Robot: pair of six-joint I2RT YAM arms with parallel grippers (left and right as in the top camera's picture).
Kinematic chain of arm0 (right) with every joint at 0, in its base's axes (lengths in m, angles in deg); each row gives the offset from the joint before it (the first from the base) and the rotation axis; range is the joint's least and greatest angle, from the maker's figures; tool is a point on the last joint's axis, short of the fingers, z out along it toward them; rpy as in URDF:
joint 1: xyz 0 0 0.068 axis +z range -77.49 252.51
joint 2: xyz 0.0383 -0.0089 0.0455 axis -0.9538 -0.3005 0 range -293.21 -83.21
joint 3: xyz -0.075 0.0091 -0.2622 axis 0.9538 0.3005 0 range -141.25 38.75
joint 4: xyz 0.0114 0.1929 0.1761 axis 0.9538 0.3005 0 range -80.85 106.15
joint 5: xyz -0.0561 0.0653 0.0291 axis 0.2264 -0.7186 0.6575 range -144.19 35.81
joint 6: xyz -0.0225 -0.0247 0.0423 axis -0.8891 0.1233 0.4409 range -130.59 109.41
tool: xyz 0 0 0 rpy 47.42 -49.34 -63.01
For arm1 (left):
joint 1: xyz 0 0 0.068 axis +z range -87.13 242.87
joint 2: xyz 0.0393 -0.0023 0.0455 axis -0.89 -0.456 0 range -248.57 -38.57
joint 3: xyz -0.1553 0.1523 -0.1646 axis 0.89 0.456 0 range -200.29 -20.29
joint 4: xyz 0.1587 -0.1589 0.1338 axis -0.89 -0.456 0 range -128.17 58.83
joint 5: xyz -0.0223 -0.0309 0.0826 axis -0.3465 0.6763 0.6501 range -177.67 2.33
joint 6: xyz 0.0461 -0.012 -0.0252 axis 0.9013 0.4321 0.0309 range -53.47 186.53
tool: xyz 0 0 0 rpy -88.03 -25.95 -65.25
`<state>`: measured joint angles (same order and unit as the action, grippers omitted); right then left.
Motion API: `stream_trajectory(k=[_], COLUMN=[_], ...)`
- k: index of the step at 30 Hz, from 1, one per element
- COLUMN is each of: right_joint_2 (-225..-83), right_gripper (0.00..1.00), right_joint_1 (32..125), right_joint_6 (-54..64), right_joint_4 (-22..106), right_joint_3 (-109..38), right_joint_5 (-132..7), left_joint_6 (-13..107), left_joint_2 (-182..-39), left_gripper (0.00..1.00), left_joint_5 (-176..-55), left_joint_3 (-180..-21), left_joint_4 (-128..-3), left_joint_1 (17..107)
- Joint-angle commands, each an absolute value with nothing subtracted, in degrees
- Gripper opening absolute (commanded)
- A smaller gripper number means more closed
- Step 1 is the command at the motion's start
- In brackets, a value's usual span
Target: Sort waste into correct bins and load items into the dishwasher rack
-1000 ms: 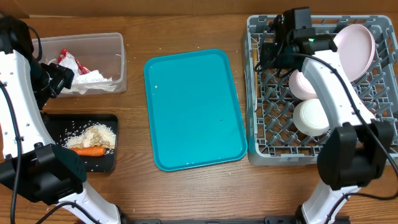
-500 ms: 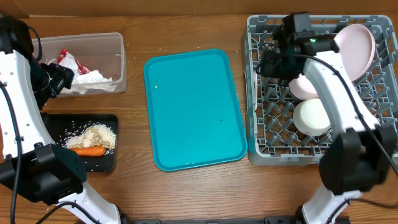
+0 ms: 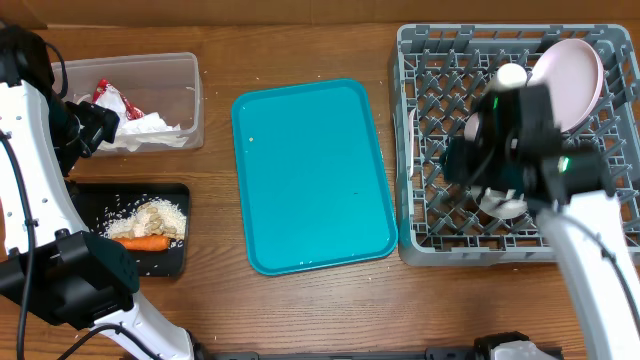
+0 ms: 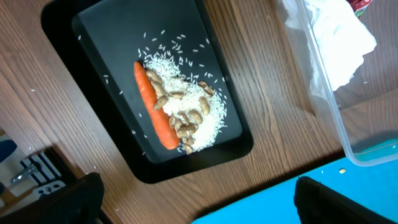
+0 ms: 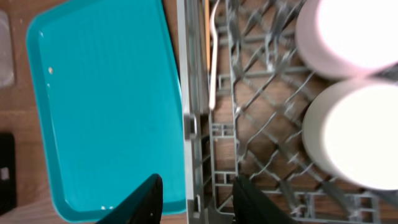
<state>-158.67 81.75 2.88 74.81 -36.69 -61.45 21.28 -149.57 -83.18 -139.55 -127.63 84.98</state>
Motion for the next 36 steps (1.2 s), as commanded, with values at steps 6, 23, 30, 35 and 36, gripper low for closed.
stream_trajectory(k=[6,23,30,35,36], right_joint_2=[-143.09,-143.77,-143.24,-135.64,-133.65], right_gripper=[1.0,1.0,1.0,1.0,1.0], right_joint_1=[82.69,82.69,83.06,83.06,83.06], right_joint_6=[12.91,20.96,20.43,16.87,16.28], right_joint_4=[67.45,69.24,63.25,47.27,43.95], right_joint_3=[-15.24,-14.44,-10.11,0.89,3.4], right_joint_5=[-63.51,-64.14,-62.81,-65.96,-66.74], left_joint_6=[21.32,21.32,21.32,21.32,21.32], left_joint_2=[-147.96,-147.96,-147.96,-147.96,-147.96], left_gripper=[1.0,1.0,1.0,1.0,1.0], left_joint_5=[-83.22,-83.22,-83.22,-83.22,-83.22], left_joint_3=[-139.51,-139.51,-139.51,-139.51,-139.51], left_joint_4=[-127.74,-127.74,-127.74,-127.74,-127.74], left_joint_1=[84.7,84.7,84.7,84.7,84.7])
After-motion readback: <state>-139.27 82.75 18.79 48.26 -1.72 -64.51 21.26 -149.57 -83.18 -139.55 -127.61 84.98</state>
